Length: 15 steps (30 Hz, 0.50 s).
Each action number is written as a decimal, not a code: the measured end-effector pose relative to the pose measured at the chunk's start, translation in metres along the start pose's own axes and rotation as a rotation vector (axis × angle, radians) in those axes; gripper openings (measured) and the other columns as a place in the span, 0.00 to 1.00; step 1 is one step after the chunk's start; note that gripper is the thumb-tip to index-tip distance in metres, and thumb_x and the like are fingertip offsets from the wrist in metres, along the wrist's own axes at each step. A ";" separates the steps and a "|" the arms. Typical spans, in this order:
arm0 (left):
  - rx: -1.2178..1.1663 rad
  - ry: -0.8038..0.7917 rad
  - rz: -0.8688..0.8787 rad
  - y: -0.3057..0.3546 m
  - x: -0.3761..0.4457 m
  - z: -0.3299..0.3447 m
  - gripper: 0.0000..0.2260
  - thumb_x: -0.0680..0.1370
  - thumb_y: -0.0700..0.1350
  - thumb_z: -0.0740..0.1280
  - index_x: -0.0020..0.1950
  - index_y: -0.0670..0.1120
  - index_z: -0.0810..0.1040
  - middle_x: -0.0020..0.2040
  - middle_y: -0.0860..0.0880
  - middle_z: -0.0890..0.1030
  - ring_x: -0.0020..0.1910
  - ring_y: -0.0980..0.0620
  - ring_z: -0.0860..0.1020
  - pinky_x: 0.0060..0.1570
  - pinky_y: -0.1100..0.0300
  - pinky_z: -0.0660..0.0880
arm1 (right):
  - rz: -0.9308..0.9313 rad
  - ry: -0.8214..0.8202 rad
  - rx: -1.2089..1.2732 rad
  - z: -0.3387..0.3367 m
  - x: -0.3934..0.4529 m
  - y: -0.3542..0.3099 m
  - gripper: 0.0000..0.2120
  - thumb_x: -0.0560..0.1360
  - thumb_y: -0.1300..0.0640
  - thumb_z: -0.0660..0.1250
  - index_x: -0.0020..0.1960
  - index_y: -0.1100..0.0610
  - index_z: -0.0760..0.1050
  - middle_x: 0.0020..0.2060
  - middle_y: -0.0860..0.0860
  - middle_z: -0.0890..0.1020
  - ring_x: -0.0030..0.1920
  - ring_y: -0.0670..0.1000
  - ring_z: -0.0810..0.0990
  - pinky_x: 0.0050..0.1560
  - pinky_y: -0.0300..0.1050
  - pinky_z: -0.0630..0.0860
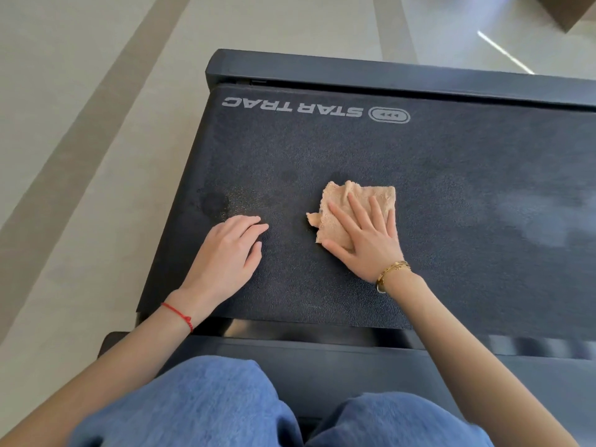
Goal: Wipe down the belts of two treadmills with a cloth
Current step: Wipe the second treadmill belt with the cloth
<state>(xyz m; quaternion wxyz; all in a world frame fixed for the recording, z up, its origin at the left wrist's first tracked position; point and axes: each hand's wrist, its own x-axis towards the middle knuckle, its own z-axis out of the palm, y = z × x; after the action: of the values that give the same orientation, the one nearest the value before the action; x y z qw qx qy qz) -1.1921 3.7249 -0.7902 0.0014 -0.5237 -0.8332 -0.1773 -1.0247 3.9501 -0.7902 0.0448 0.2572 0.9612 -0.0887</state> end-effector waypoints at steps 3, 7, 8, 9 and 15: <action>0.023 -0.018 -0.012 -0.005 -0.004 0.006 0.16 0.80 0.44 0.61 0.66 0.43 0.79 0.65 0.45 0.78 0.67 0.45 0.74 0.65 0.46 0.72 | 0.002 0.025 -0.023 0.004 0.016 0.009 0.34 0.71 0.25 0.40 0.76 0.32 0.42 0.79 0.44 0.46 0.78 0.60 0.42 0.75 0.64 0.42; 0.041 -0.008 -0.025 -0.009 -0.008 0.006 0.18 0.80 0.46 0.60 0.67 0.43 0.78 0.66 0.45 0.77 0.68 0.44 0.73 0.66 0.45 0.72 | 0.015 0.091 0.007 -0.001 0.059 0.011 0.31 0.79 0.34 0.48 0.79 0.43 0.47 0.79 0.48 0.50 0.79 0.55 0.46 0.76 0.58 0.45; 0.048 -0.008 -0.035 -0.010 -0.009 0.006 0.18 0.80 0.46 0.60 0.67 0.43 0.77 0.67 0.45 0.77 0.69 0.44 0.73 0.66 0.45 0.71 | 0.014 0.120 0.045 0.001 0.066 0.009 0.29 0.81 0.39 0.50 0.79 0.46 0.50 0.79 0.50 0.52 0.79 0.54 0.48 0.76 0.56 0.46; 0.054 -0.005 -0.048 -0.011 -0.010 0.005 0.19 0.80 0.46 0.59 0.68 0.43 0.77 0.67 0.45 0.77 0.69 0.44 0.72 0.67 0.45 0.70 | 0.010 0.143 0.089 0.002 0.071 0.006 0.28 0.82 0.42 0.50 0.79 0.49 0.51 0.79 0.51 0.53 0.78 0.54 0.49 0.77 0.54 0.46; 0.076 0.015 -0.108 -0.029 -0.021 0.000 0.21 0.80 0.49 0.56 0.70 0.43 0.75 0.70 0.44 0.74 0.70 0.43 0.71 0.68 0.45 0.69 | -0.311 0.129 0.174 0.003 0.033 -0.009 0.26 0.83 0.46 0.51 0.78 0.54 0.56 0.78 0.52 0.57 0.78 0.52 0.52 0.77 0.52 0.51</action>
<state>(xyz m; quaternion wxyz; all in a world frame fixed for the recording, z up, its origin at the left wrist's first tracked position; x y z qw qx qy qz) -1.2080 3.6954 -0.8022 0.0182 -0.4763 -0.8664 -0.1491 -1.0574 3.9576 -0.7965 -0.0537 0.1137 0.9789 -0.1608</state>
